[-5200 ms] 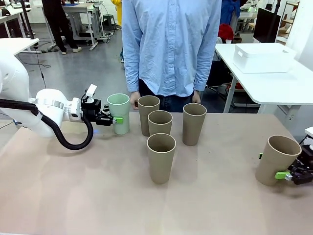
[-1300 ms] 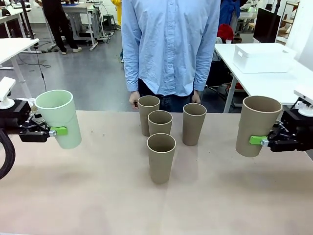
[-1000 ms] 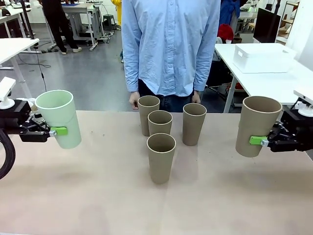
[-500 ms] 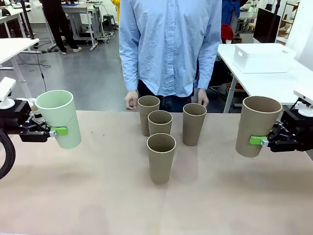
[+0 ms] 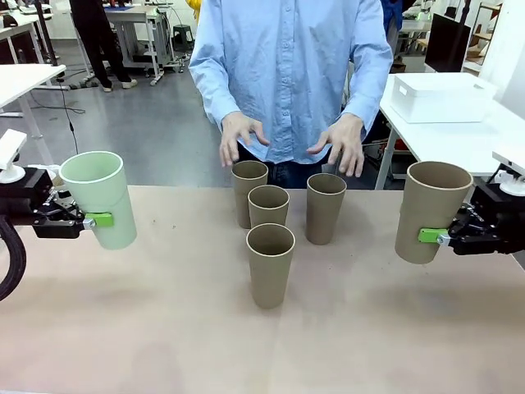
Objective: Stack the cups and store them in the basket.
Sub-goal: Place the stack of Reusable plastic cups into the Pantry Basket.
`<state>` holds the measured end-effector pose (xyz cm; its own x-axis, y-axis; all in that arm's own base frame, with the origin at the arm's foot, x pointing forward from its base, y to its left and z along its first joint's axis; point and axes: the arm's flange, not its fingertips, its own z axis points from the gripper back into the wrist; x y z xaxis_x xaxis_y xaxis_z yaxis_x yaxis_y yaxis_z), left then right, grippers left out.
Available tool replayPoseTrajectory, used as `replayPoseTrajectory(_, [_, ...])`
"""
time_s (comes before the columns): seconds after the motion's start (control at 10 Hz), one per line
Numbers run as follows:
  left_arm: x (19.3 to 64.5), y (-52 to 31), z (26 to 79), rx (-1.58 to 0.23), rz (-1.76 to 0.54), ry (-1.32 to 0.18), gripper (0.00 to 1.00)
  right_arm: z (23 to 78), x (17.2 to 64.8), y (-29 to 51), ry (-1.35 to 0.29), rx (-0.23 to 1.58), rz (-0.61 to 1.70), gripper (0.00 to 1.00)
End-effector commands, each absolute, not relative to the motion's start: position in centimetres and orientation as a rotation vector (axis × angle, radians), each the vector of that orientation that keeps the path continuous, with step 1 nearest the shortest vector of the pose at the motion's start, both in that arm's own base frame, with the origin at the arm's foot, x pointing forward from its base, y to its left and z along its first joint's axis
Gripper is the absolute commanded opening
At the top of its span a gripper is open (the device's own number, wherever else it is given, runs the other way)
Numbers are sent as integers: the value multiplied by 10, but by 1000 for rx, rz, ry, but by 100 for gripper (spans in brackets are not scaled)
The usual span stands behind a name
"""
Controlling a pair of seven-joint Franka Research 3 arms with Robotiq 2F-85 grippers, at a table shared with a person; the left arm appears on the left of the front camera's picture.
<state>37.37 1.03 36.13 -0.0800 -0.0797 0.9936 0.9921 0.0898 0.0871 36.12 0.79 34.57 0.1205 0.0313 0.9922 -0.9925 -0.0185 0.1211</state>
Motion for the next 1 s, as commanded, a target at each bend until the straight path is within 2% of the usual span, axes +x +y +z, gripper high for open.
replayPoseTrajectory(0.0, [375, 9, 364, -1044, -1218, -1266, 86, 348, 361, 9, -1080, 1259, 1144, 83])
replayPoseTrajectory(0.9, [375, 9, 364, -1044, -1218, -1266, 86, 348, 361, 9, -1080, 1259, 1144, 83])
